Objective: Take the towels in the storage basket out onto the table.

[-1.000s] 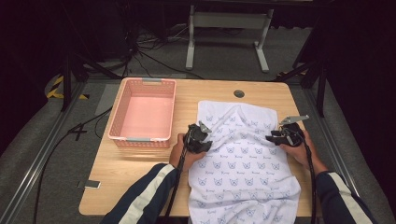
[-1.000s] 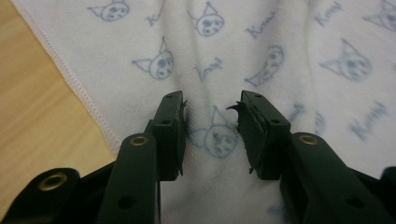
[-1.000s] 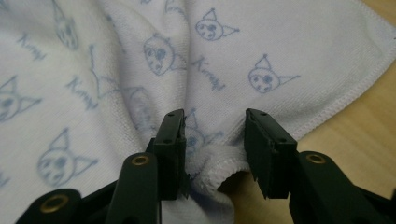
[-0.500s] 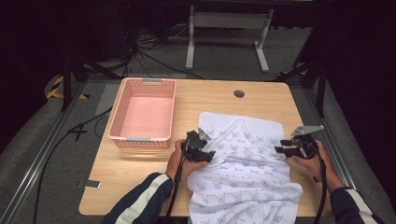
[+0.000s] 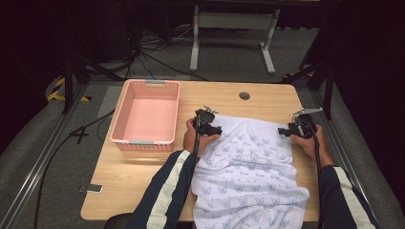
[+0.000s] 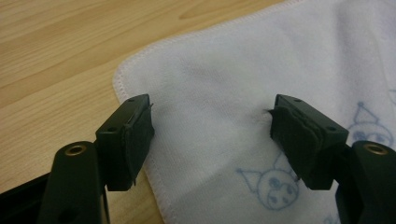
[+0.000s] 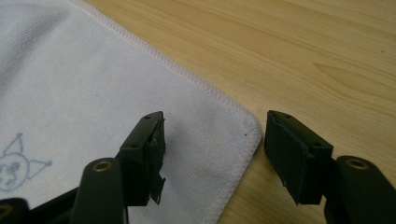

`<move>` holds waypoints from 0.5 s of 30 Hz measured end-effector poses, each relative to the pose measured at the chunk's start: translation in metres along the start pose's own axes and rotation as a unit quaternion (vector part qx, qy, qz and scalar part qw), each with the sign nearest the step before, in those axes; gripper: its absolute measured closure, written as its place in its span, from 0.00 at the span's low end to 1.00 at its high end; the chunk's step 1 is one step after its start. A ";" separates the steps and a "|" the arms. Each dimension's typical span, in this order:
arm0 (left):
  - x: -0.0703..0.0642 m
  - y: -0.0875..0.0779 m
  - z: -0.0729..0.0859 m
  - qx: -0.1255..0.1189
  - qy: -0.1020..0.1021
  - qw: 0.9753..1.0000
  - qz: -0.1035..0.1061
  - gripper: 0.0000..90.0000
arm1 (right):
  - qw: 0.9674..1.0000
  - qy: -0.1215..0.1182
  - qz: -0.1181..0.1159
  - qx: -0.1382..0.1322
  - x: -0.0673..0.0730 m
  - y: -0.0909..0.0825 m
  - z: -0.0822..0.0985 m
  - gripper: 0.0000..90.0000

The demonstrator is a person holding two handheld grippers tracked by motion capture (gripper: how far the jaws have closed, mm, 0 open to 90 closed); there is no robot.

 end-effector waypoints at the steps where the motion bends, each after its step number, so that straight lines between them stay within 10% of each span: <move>1: 0.000 0.000 0.000 0.004 0.003 1.000 -0.001 0.33 | 1.000 0.001 0.002 0.002 -0.001 0.001 0.000 0.40; 15: 0.025 0.003 -0.010 -0.008 -0.014 1.000 -0.003 0.92 | 0.999 -0.029 -0.019 0.012 0.013 0.011 -0.018 0.95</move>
Point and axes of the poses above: each handheld gripper's, and its own axes: y roughly forward along the jaws, z roughly out of its underside, x roughly to its left, the point moved 8 cm from there along y, roughly forward along the jaws, and after that the axes turned 2 degrees about x, right-handed, at the moved point
